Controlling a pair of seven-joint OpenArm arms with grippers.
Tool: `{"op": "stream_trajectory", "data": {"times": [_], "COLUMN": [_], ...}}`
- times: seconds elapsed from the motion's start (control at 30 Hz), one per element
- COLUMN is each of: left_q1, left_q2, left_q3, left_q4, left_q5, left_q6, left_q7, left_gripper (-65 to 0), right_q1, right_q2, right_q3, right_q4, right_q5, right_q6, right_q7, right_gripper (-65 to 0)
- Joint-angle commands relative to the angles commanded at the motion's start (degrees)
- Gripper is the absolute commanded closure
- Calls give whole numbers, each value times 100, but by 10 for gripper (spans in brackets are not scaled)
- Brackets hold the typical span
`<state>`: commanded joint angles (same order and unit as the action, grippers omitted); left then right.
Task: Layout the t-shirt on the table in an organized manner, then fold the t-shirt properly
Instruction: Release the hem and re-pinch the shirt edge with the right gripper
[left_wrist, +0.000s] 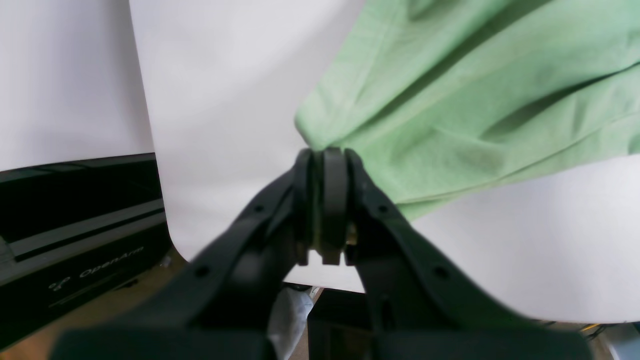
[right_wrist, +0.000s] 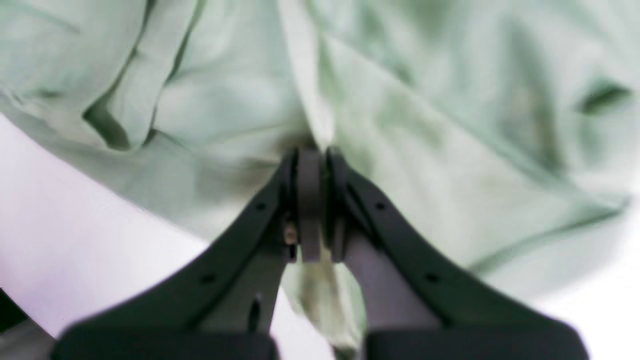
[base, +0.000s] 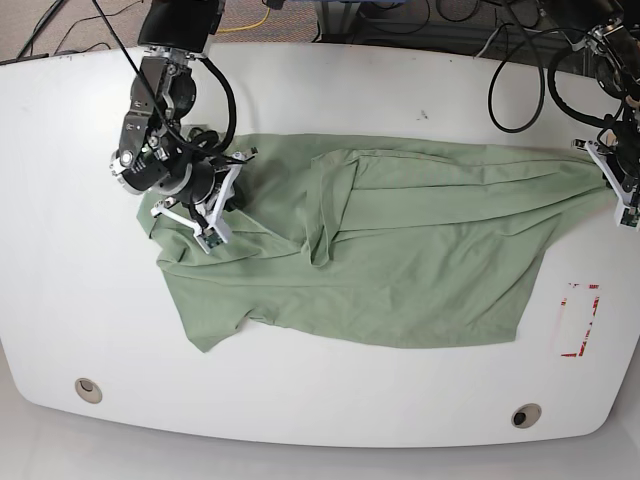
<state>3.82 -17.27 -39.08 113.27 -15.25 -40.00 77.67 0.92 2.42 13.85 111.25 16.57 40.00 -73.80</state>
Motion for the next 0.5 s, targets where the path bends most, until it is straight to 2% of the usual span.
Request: {"op": "stream_trajectory", "data": {"times": [0.33,0.5], "left_q1": [-360,-615], "left_q2": [0,0], "left_q3": [0,-9], "left_q4": [0,0], "left_q5": [0,18], "left_q6": [0,0], "left_q7": [0,0], "left_gripper": [0,0], "right_q1": [141,440], "right_q2": [132,343], "right_q3": [9,18], "right_q4": [343,360], "right_q5": [-9,-9], "right_q6": [0,0], "right_q7": [-176,-176], "right_gripper": [0,0]}}
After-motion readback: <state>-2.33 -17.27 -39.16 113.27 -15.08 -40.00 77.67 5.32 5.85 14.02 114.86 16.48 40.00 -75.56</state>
